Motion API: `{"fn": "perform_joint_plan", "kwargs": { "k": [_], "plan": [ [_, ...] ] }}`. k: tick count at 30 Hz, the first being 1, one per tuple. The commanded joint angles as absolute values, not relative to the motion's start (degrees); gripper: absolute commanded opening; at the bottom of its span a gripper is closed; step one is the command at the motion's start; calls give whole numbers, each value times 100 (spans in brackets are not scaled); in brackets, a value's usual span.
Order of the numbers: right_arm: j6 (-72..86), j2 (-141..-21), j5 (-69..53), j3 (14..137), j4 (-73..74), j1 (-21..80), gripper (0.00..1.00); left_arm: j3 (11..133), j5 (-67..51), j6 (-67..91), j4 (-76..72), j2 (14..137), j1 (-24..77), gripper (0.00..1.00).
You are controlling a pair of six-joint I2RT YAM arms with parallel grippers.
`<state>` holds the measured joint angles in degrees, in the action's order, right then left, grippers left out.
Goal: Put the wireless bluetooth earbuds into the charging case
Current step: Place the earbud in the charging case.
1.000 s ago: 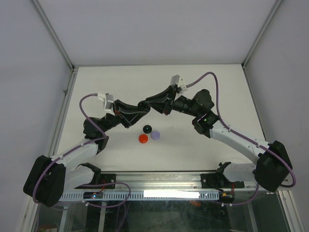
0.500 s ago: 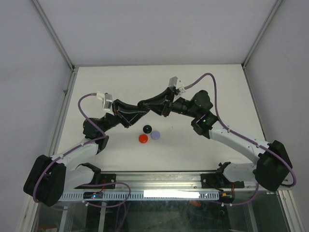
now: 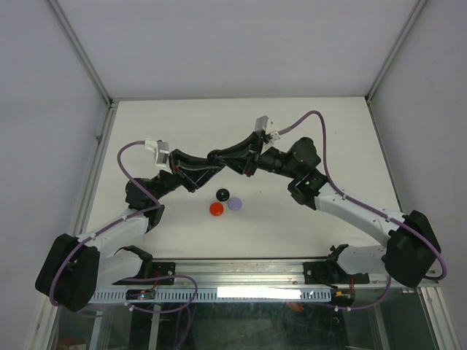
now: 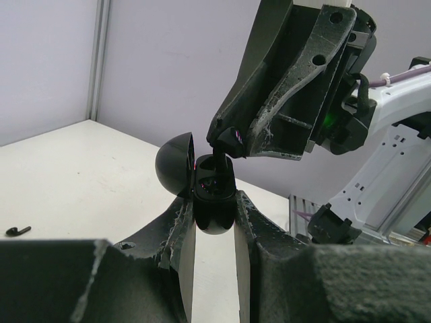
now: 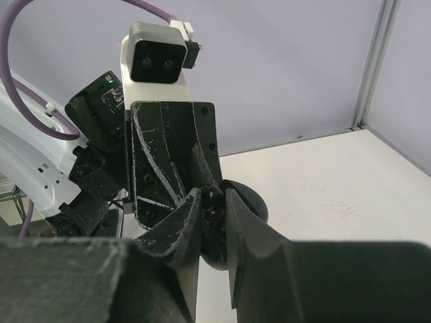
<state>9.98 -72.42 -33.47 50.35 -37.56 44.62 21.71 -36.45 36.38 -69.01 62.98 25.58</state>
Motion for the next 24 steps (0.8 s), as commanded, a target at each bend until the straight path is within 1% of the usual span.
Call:
{"fn": "perform_joint_plan", "kwargs": {
  "k": [1,10,15,24],
  "plan": [
    [1084,-7183,-3322,5004,-4096,4522,20,2234,-3389,3298,-7093,6121,2622,0],
    [1058,-7194,-3289,4905,-4073,4531,20,2206,-3434,2568,-6943,6022,2619,0],
    [885,-7212,-3398,4937,-3865,4535,22,2297,-3545,2222,-6713,5999,2619,0],
    [764,-7223,-3649,4852,-3875,4534,24,2262,-3508,2291,-6931,5950,2619,0]
  ]
}}
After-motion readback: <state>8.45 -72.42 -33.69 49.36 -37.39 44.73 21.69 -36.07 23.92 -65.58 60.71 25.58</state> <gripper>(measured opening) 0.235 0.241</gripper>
